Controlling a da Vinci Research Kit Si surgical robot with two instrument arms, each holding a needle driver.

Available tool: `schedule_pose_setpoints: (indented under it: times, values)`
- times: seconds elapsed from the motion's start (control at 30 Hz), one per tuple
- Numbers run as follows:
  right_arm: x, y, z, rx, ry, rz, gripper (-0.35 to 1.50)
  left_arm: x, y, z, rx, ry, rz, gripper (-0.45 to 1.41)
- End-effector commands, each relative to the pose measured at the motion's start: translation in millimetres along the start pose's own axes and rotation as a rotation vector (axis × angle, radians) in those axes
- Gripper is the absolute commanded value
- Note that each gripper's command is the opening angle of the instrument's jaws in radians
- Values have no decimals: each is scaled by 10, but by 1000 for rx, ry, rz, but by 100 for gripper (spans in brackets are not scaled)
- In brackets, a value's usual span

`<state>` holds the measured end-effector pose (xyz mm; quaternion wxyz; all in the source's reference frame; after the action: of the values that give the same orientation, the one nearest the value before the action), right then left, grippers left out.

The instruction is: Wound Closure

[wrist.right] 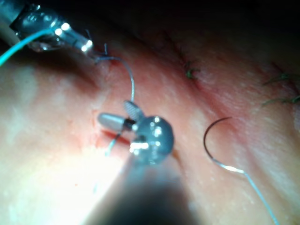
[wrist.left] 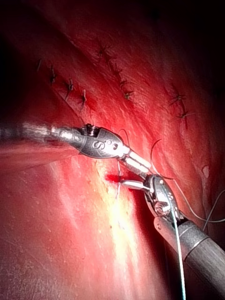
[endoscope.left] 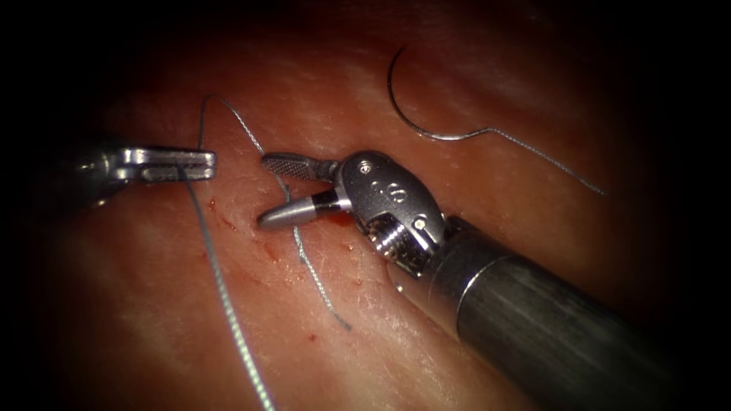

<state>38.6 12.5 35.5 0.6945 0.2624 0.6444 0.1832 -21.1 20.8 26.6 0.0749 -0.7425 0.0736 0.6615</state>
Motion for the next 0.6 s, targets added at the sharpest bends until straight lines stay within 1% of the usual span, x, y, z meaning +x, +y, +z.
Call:
schedule_pose_setpoints:
  times: [0.03,0.2,0.3,0.43,0.5,0.6]
  values:
    - [3,14,18,13,-1,-9,66,-8,1,8,-4,7,2,-45]
    - [-1,34,38,42,-26,-18,57,-11,11,18,-10,22,-5,-45]
    - [-3,45,42,49,-27,-20,56,-12,19,21,-15,29,-13,-45]
    - [3,61,44,57,-26,-17,49,-15,29,23,-22,35,-22,-45]
    - [8,66,45,66,-8,-16,44,-18,35,23,-28,33,-23,-45]
    - [16,71,45,97,48,-17,44,-23,43,26,-36,32,-34,-45]
